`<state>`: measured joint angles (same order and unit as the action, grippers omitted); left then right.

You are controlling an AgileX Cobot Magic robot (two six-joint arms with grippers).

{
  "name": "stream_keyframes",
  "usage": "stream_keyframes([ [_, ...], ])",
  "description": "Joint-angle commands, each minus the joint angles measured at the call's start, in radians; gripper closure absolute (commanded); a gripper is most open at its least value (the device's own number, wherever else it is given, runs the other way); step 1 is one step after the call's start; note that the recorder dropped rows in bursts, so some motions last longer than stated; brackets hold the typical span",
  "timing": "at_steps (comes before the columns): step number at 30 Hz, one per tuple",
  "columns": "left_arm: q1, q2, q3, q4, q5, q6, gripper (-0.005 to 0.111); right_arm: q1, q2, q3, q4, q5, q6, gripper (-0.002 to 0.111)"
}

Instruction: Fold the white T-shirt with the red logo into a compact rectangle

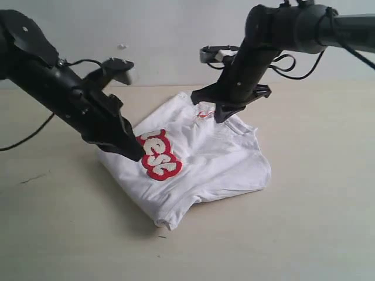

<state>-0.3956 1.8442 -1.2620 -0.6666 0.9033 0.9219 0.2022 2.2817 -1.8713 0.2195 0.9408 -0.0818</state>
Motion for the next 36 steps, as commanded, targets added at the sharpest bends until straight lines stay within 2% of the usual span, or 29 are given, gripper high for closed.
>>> stream_keyframes([
  [1,-0.092,0.078,0.008,-0.058,-0.164,0.050,0.107,-0.055,-0.013,0.002,-0.014,-0.018,0.004,0.108],
  [4,-0.129,0.145,0.008,-0.055,-0.255,0.023,0.107,-0.078,-0.013,0.043,-0.030,-0.072,0.000,0.108],
  [8,-0.141,0.227,0.008,0.006,-0.198,-0.012,0.107,-0.093,0.003,0.105,-0.114,-0.166,0.034,0.108],
  [14,-0.141,0.294,0.008,0.472,-0.092,-0.378,0.107,-0.100,0.053,0.112,-0.185,-0.191,0.082,0.108],
  [17,-0.134,0.291,0.008,0.587,-0.052,-0.464,0.107,-0.095,0.079,0.129,-0.145,-0.186,0.075,0.108],
  [19,-0.125,0.276,0.008,0.606,-0.047,-0.477,0.107,-0.091,0.086,0.157,-0.069,-0.177,0.012,0.108],
  [23,-0.093,0.234,0.000,0.608,-0.128,-0.525,0.107,-0.086,0.067,0.243,0.109,-0.132,-0.156,0.108],
  [28,-0.026,0.183,0.000,0.614,-0.185,-0.607,0.107,-0.086,0.003,0.403,0.107,-0.170,-0.180,0.108],
  [32,0.031,0.155,0.000,0.612,-0.203,-0.647,0.107,-0.086,-0.057,0.503,0.055,-0.123,-0.190,0.108],
  [36,0.039,0.138,0.000,0.612,-0.187,-0.647,0.107,-0.086,-0.121,0.550,0.039,-0.105,-0.203,0.108],
])
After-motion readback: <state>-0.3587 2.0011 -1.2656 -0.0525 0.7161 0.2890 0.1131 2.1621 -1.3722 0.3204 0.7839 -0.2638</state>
